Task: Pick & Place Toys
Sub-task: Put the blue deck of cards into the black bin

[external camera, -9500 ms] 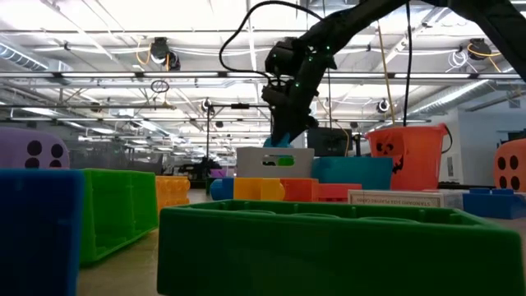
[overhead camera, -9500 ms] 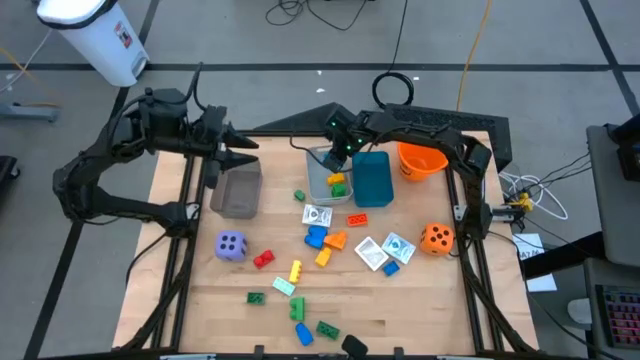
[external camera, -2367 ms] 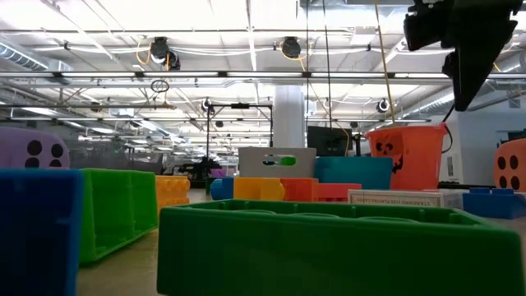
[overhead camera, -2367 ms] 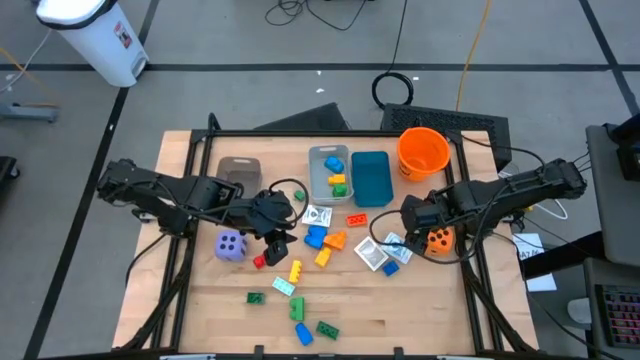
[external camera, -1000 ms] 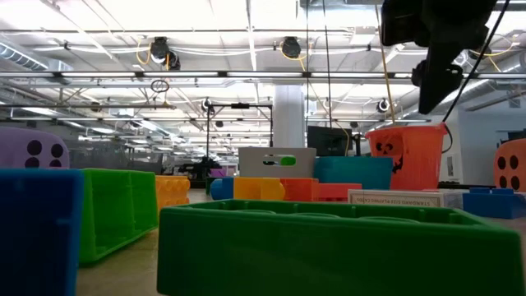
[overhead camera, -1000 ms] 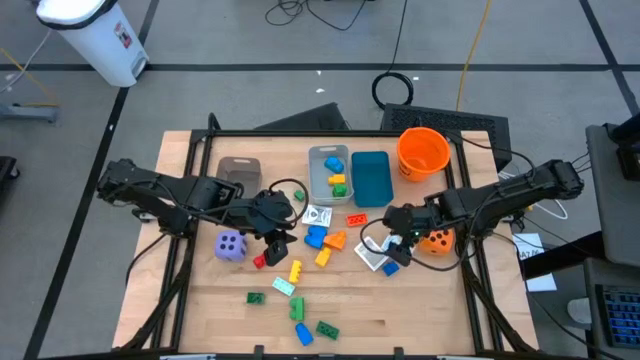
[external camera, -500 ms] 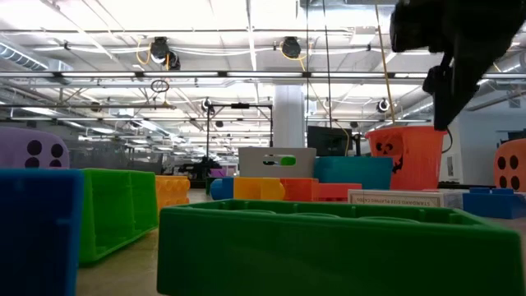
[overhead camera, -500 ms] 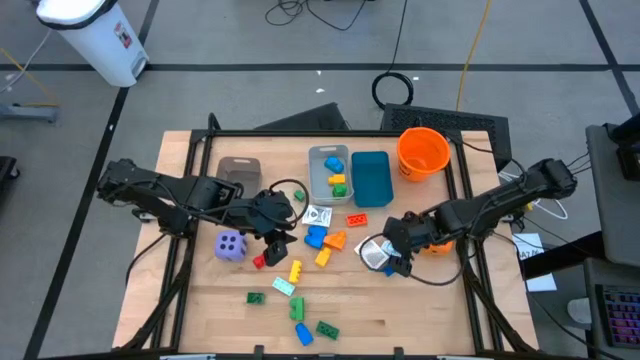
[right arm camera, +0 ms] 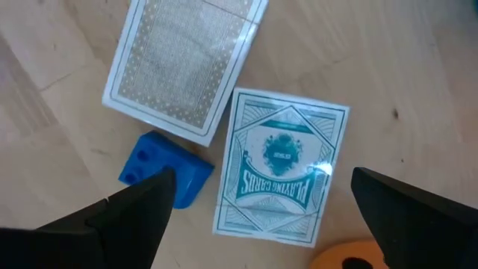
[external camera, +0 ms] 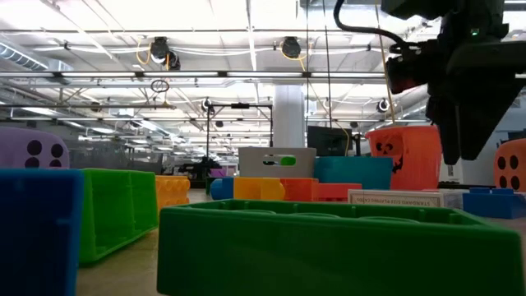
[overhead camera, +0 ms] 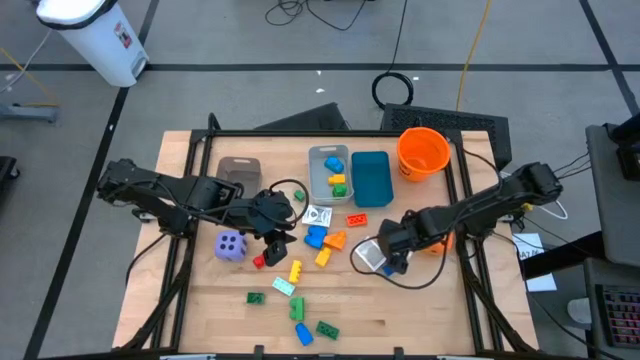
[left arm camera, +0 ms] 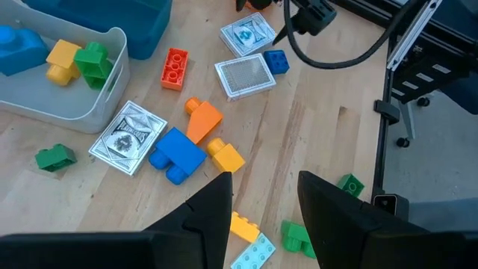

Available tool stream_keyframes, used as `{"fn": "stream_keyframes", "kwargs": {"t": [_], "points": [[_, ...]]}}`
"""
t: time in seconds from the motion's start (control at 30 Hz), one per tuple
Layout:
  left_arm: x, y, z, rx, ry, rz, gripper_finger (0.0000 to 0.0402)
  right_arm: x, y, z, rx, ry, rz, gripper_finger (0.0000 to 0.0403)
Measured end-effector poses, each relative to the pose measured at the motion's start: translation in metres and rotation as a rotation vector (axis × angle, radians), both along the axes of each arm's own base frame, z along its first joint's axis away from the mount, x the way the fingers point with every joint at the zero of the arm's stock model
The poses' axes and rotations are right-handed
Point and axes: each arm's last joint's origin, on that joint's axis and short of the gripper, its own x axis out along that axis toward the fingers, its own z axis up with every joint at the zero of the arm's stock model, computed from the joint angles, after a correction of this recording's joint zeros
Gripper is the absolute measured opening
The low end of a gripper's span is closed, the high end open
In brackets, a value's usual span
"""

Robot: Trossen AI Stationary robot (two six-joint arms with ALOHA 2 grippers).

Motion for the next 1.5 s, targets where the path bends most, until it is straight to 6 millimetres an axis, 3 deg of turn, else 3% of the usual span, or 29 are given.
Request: {"fn": "stream_keyframes", "kwargs": {"t": [0.3,0.6,1.07,1.5], "points": [[0.000,0.000,0.000,0.000,0.000,0.000,0.0159,0.002,-0.008,-0.009,-0.015,0.065,-0.044,0.0394],[0.000,0.000,0.000,0.001,0.001,0.000,0.0159,-0.008,-0.015,-0.025,-0.021,0.121,-0.076,0.0394],[0.000,0.000,0.000,0.001,0.001,0.001,0.0159,-0.005,-0.013,-0.027,0.016,0.079,-0.068,0.0394],[0.000,0.001,0.000,0.005,0.000,0.013,0.0159,-0.013,-0.015,-0.042,0.010,0.089,-0.060,0.0394]]}}
